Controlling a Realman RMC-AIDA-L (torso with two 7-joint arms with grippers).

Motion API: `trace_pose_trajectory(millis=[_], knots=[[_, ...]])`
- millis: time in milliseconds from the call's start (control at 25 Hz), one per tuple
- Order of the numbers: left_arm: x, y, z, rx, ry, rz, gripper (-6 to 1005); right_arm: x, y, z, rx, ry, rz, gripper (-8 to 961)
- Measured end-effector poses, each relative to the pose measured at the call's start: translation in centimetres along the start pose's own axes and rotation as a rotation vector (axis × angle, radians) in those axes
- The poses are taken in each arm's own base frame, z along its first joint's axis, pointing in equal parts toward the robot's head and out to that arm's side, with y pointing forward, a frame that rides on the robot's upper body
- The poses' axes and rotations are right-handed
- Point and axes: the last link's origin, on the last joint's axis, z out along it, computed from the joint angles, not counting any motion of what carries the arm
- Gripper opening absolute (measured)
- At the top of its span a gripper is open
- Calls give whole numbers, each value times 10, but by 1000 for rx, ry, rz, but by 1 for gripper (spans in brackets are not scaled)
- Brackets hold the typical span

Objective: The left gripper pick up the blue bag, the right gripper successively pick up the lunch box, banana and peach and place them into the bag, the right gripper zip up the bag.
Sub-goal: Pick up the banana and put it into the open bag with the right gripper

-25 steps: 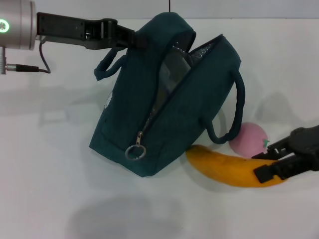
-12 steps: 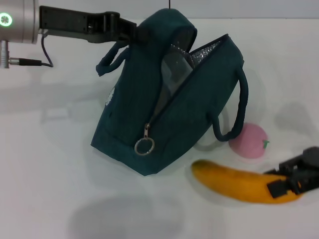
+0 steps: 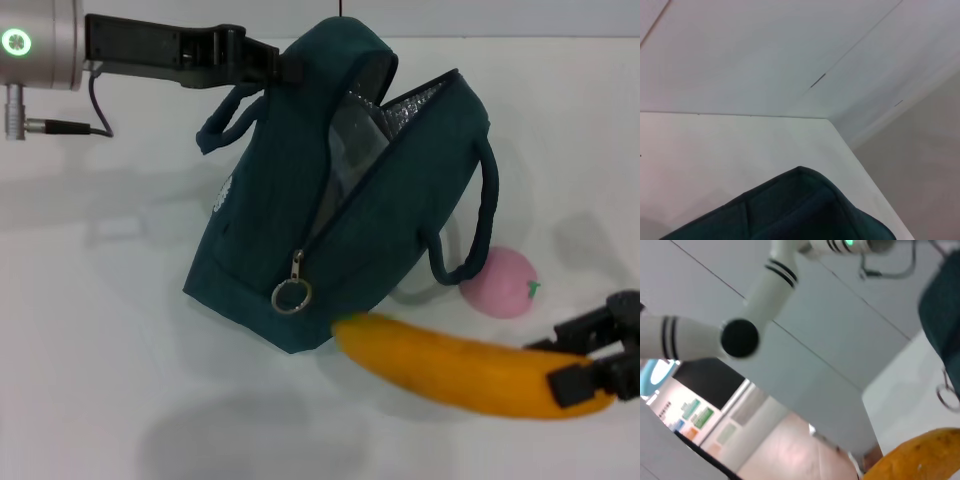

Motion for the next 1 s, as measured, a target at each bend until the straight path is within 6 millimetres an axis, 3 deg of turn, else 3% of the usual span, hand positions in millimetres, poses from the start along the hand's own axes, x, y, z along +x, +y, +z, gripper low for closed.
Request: trace_pose_trajectory(millis=[360, 720, 1000], knots=[[-5, -2, 1, -1, -2, -6, 82, -13, 13, -17, -55, -193, -126, 458], [-4, 2, 5, -12, -10, 0, 82, -33, 16, -8, -107, -247, -200, 460], [-4, 3, 6, -21, -6, 6, 83, -34, -6, -10, -18, -296, -88, 462]])
